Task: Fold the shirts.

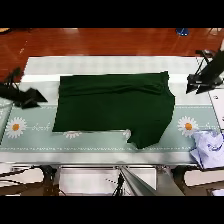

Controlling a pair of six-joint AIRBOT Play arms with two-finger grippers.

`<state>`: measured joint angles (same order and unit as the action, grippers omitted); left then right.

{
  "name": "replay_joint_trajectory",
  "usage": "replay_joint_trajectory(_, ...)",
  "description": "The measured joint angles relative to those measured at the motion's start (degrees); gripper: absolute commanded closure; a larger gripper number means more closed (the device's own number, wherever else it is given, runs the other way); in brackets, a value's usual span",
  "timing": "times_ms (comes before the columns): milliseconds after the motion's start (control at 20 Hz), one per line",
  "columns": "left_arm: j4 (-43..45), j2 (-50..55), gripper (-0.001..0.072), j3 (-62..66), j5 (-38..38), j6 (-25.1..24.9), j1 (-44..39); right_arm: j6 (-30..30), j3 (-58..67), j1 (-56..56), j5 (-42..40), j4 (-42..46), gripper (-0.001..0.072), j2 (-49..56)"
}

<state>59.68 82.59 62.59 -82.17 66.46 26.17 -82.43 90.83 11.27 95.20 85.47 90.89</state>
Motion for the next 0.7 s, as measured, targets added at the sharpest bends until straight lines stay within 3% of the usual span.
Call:
replay_joint_trajectory(300, -2.6, -1.2, 0.008, -13.3, 1.5, -5.7, 2.3, 3.7, -18.9, 3.4, -16.4, -12.4, 0.0225, -10.5)
replay_joint_trajectory(650, -4.1, 0.8, 0.0082, -16.1, 2.5, -7.0, 1.6, 5.5, -23.9, 3.9, -21.2, -15.6, 0.0224, -14.4)
replay_joint_trajectory(700, -4.3, 1.3, 0.0113, -16.3, 2.1, -7.1, 0.7, 5.6, -24.1, 3.9, -21.2, -15.8, 0.0225, -14.9)
